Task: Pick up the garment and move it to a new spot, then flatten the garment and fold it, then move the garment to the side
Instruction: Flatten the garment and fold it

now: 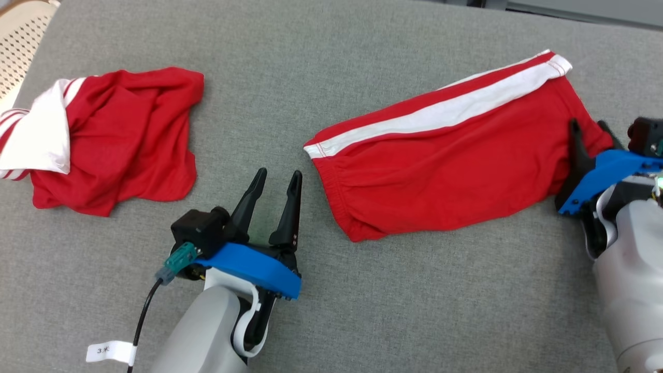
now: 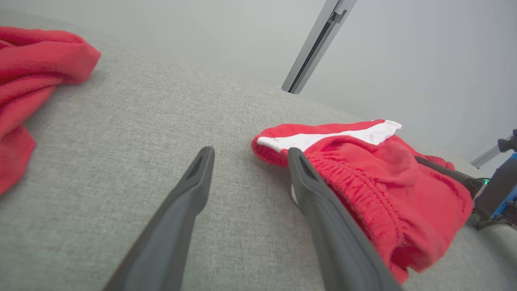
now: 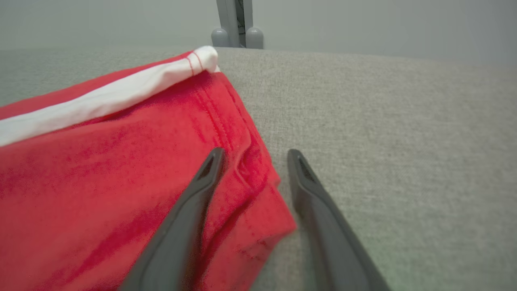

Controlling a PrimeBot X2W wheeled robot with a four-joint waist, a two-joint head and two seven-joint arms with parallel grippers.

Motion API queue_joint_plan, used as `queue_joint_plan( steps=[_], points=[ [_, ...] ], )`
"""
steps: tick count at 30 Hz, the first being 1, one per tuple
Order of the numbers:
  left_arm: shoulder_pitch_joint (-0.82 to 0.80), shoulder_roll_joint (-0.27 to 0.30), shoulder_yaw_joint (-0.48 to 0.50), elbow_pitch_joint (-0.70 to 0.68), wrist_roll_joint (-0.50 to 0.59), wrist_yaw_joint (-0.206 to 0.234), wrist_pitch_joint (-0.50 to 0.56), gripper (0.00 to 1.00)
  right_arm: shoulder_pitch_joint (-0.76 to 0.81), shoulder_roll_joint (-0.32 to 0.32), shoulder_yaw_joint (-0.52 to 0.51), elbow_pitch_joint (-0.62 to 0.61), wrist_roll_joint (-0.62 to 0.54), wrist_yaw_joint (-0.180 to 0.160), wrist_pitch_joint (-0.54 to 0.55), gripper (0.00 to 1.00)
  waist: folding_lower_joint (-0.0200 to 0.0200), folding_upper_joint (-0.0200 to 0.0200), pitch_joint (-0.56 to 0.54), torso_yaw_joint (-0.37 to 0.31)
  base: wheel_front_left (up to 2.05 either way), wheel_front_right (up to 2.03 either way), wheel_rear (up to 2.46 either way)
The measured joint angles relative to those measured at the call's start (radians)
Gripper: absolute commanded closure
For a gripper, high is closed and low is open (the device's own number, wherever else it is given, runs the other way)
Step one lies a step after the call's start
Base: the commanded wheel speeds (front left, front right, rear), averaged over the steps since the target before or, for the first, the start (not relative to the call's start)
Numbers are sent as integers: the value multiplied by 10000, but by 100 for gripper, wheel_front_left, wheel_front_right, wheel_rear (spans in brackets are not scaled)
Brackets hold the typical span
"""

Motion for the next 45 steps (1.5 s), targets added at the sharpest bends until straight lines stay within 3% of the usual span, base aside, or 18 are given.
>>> queue_joint_plan(
  steps=[11,23,27,32,39,40,41,42,45],
  points=[
    [1274,-33,1024,46,1250,0,0,0,1764,297,-920,215,1490,8,-1106,100,-1,0,-1240,-337,0,0,0],
    [2767,-109,1340,-17,1482,0,0,0,4103,196,-721,-1302,2880,-2,-1149,100,-2,0,-2514,-873,0,0,0],
    [2945,-130,1277,31,1476,0,0,0,3899,414,73,-2454,2936,-2,-1156,100,-2,0,-2663,-786,0,0,0],
    [3016,-138,1264,107,1473,0,0,0,3108,972,1985,-3475,3206,-2,-1160,100,-1,0,-2858,-440,0,0,0],
    [3093,-142,1269,228,1473,0,0,0,2841,1231,5101,-3028,3659,-2,-1158,100,-1,0,-3073,228,0,0,0],
    [3115,-144,1269,268,1473,0,2,0,2856,1244,5524,-2771,3657,-2,-1129,79,-1,0,-3088,309,0,0,0],
    [3145,-144,1262,309,1473,0,2,0,2897,1266,5879,-2508,3624,0,-1078,35,-1,0,-3101,379,0,0,0],
    [3181,-144,1269,337,1475,0,0,0,2956,1273,6163,-2362,3685,-2,-1087,0,0,0,-3108,428,0,0,0],
    [3279,-142,1329,387,1499,0,0,0,3080,1260,7030,-2330,4103,-2,-1114,0,0,0,-3147,462,0,0,0]
  ],
)
